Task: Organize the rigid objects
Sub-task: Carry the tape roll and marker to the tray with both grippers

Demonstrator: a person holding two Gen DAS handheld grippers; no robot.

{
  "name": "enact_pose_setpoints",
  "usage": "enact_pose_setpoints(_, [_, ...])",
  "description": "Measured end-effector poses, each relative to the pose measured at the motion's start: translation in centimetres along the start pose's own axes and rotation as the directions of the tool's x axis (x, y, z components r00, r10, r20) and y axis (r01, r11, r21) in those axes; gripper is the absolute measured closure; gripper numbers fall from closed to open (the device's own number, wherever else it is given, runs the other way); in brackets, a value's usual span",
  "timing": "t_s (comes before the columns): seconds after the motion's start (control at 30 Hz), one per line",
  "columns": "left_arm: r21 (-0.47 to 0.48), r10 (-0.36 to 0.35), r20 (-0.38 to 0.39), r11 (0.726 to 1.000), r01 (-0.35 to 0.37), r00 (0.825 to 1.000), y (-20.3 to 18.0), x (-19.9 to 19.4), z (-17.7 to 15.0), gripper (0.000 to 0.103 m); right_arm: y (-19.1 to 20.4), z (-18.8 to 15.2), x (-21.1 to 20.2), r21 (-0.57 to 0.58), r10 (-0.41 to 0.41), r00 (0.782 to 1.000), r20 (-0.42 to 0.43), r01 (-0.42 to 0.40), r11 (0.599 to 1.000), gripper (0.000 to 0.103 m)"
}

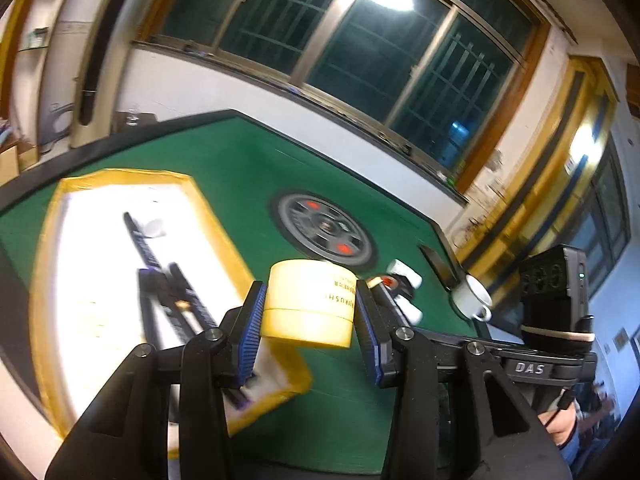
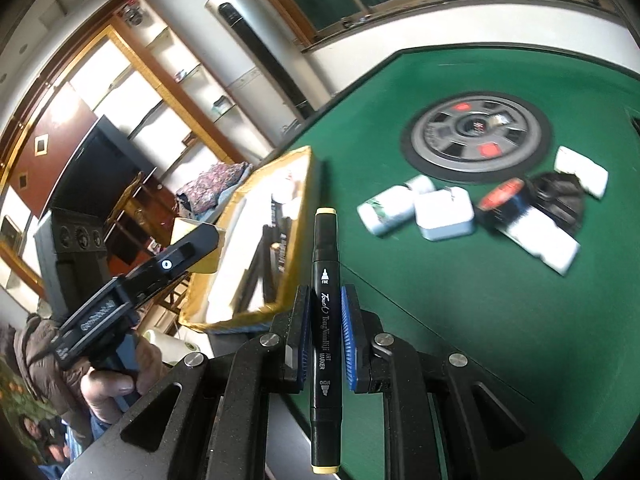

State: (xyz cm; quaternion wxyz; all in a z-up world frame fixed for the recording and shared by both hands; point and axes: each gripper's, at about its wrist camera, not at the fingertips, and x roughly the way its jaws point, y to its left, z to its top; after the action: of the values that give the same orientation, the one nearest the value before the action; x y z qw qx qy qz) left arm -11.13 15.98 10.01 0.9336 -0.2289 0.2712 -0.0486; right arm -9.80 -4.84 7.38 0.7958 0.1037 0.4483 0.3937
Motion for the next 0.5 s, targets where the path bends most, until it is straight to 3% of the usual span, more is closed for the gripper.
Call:
enact_pose_setpoints(0.3, [-0.126,0.141,0.004,0.982,-0.14,0.99,6.9,0.3,0.4,0.062,5.4,3.0,6.0,-0.09,0.045,0.995,-0.085,-0.053,0.995,0.09])
enact_pose_setpoints(0.5, [-0.182,0.224,-0.027,0.957,-0.225,0.974,10.3,1.4,0.5,0.062,8.8,4.9,11.4,-0.16,0.004,0.99,-0.138,-0.026,0.987,0.09])
